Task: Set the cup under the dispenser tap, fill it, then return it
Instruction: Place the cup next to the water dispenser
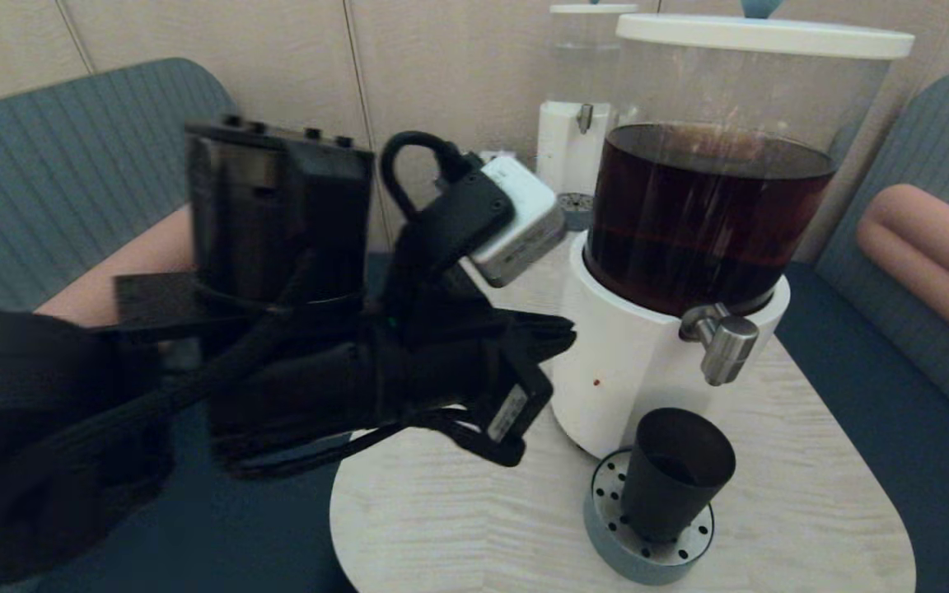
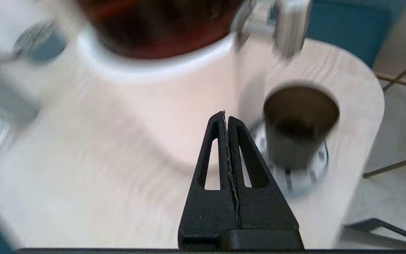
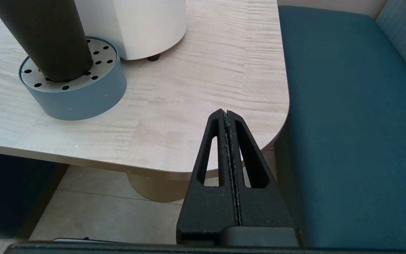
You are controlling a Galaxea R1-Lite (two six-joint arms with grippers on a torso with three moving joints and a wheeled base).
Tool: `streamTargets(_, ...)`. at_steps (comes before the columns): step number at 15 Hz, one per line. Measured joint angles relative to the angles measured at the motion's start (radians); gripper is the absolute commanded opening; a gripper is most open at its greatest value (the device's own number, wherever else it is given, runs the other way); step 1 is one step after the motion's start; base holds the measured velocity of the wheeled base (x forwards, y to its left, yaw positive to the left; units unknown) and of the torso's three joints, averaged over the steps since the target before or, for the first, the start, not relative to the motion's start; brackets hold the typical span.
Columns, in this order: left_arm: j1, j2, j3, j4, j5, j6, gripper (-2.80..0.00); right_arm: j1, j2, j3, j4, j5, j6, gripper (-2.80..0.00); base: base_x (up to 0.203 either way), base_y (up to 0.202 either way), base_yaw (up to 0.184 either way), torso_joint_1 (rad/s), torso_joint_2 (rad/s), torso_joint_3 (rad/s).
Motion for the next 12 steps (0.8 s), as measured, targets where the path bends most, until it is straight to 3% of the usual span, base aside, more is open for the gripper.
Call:
streamTargets(3,0.055,-0.169,0.134,0.009,-0.004,-0.124,-2.80,0.000,0.000,0.000,0.000,0.000,0.000,-2.80,0.000,0.000,0.000,0.000,0.00,0.000)
streamTargets(6,0.127,-0.318,0.252,0.003,-0.100,-0.284,-2.80,0.000,0.000,0.000,0.000,0.000,0.000,-2.80,0.000,0.000,0.000,0.000,0.00,0.000)
streamTargets(9,0.178,-0.429,0.386,-0.012,-0.245,-0.294,-2.80,0.000,0.000,0.000,0.000,0.000,0.000,-2.80,0.000,0.000,0.000,0.000,0.00,0.000)
streamTargets(12,0.193,-0.472,0.528,-0.117,-0.297,-0.259,-2.80,0.000,0.000,0.000,0.000,0.000,0.000,-2.80,0.000,0.000,0.000,0.000,0.00,0.000)
